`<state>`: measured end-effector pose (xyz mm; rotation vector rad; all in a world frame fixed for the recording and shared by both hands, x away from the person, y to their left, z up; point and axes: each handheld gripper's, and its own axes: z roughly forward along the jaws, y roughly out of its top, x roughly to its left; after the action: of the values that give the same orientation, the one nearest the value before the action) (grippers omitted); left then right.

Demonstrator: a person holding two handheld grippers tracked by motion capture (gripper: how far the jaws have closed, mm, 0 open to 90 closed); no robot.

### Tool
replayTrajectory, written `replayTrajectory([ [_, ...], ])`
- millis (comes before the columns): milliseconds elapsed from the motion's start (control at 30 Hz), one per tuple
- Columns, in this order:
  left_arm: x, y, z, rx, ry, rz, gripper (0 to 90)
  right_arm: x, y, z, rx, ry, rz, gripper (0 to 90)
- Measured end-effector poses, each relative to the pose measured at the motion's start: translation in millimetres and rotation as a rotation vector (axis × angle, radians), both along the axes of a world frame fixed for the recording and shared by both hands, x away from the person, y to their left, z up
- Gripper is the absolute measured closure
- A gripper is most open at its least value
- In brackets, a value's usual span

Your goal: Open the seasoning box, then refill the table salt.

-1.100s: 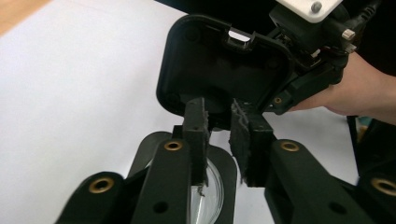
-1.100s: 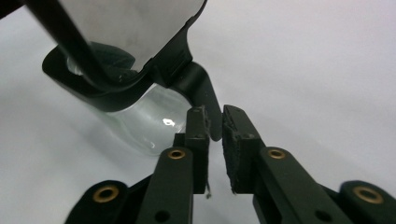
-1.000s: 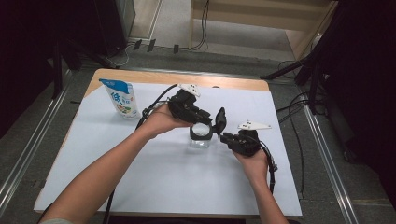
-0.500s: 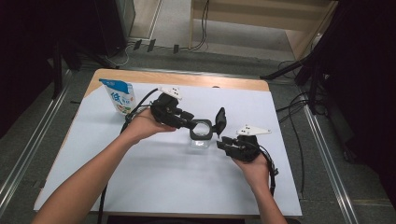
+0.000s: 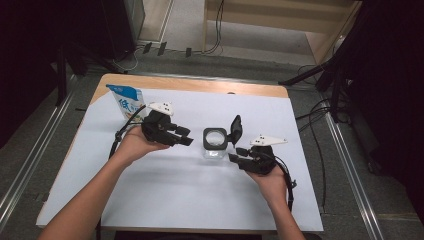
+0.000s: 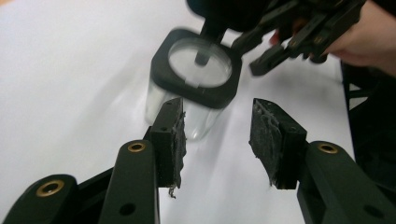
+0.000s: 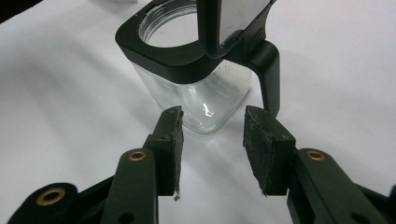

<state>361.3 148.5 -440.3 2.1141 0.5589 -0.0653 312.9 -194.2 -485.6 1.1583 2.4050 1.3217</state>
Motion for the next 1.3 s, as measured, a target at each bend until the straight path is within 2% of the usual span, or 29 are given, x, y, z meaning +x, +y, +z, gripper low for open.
replayTrajectory([
  [100,-2.7,7.8,-6.5,0.011,0.015,0.000,55.7,0.4,-1.3,-0.3,0.000,-0.004,-0.001,58.3],
  [167,-3.9,12.4,-9.0,0.029,0.011,0.002,55.2,1.2,-1.9,-1.2,0.001,0.000,0.000,58.3],
  [233,-3.8,18.6,-10.4,0.021,0.015,0.007,54.9,2.2,-1.8,-2.3,-0.006,-0.001,0.004,58.3],
  [433,-3.1,38.4,-14.3,-0.006,0.022,0.057,53.6,3.1,-1.3,-2.7,-0.005,-0.008,0.019,58.3],
  [633,-1.3,57.4,-17.1,0.004,0.021,0.100,51.5,4.4,-3.0,-3.1,-0.001,-0.004,0.021,58.3],
  [1033,1.9,98.3,-20.8,-0.020,0.037,0.206,51.5,7.6,-4.9,-4.1,0.012,-0.004,0.017,58.3],
  [1300,11.9,121.6,-22.4,-0.040,0.040,0.283,50.0,5.5,-5.8,-5.5,0.002,0.006,0.022,58.3],
])
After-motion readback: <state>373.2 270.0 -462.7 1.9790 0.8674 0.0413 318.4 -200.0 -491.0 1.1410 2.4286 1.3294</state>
